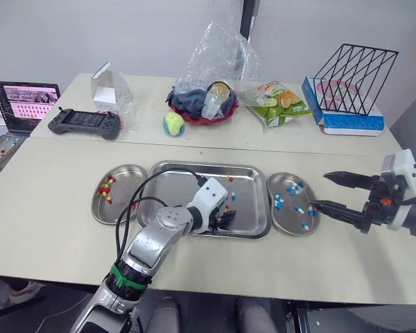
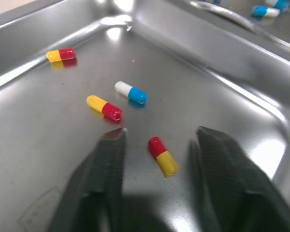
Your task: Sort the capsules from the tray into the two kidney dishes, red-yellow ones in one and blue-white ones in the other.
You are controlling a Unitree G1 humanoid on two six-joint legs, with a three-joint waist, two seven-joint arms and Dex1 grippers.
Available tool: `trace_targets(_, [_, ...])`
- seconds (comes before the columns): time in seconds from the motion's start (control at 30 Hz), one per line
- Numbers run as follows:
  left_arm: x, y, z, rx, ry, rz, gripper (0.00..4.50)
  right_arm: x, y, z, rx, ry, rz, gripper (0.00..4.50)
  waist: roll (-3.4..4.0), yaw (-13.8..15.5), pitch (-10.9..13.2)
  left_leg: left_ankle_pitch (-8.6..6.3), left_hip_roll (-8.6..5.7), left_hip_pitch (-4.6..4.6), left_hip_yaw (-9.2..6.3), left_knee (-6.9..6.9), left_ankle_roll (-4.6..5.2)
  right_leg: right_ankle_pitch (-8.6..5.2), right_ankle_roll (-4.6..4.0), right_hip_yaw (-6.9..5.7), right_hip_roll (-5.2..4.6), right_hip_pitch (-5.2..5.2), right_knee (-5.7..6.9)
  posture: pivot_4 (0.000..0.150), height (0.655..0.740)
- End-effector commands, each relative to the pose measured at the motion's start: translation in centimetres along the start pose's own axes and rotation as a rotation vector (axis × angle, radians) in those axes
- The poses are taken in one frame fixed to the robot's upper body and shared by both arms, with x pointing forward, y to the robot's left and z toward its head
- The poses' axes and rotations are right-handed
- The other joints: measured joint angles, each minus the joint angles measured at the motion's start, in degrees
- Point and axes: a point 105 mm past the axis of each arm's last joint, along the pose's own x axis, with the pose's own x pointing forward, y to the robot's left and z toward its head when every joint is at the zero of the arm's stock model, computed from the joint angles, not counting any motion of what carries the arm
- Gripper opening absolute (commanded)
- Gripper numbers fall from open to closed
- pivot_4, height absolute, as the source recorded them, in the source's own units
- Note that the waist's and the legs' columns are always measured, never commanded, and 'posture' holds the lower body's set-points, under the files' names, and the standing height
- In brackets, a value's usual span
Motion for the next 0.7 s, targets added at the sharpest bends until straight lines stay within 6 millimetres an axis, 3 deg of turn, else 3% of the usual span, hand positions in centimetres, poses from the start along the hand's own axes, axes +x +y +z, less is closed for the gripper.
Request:
trace_targets(0.03, [-0.2, 0.0, -0.1, 0.014, 0.026, 0.009, 0.98, -0.5, -0.1, 1.0, -0.054, -0.01, -0.017, 4.5, 0.01, 0.0, 0.0, 0.0, 0.0, 0.01, 0.0, 0.0, 0.0, 0.0, 0.0, 0.0, 0.0, 0.0, 0.0, 0.15, 0.7289])
trace_targets(0.13, [-0.6, 0.2, -0.3, 0.022, 0.039, 0.014, 0.08, -0.5, -0.1, 0.9, -0.055, -0.007, -0.017, 4.5, 0.01, 0.0, 0.0, 0.0, 0.0, 0.03, 0.0, 0.0, 0.0, -0.01, 0.01, 0.0, 0.0, 0.04, -0.01, 0.15, 0.7289])
trace_targets(0.43, [-2.4, 2.9, 0.4, 0.029, -0.011, 0.024, 0.08, 0.3, -0.2, 0.8, -0.056, -0.011, -0.001, 4.5, 0.01, -0.1, 0.0, 0.0, 0.0, 0.07, -0.01, -0.01, 0.0, -0.01, 0.01, -0.01, 0.0, 0.06, -0.01, 0.15, 0.7289])
trace_targets(0.6, [-6.1, 7.2, 2.7, -0.016, -0.131, 0.075, 0.08, 0.8, -0.1, 0.7, -0.053, -0.003, 0.044, 4.5, 0.01, -0.1, 0.0, 0.0, 0.0, 0.04, -0.01, -0.02, 0.0, -0.01, 0.01, -0.01, 0.0, 0.0, 0.01, 0.15, 0.7289])
trace_targets(0.7, [-8.4, 9.2, 3.0, -0.013, -0.16, 0.115, 0.08, 1.1, -0.2, 0.7, -0.054, -0.002, 0.065, 4.5, 0.01, -0.1, 0.0, 0.0, -0.01, 0.01, 0.0, -0.02, 0.0, -0.01, 0.02, -0.02, -0.04, 0.02, -0.04, 0.15, 0.7289])
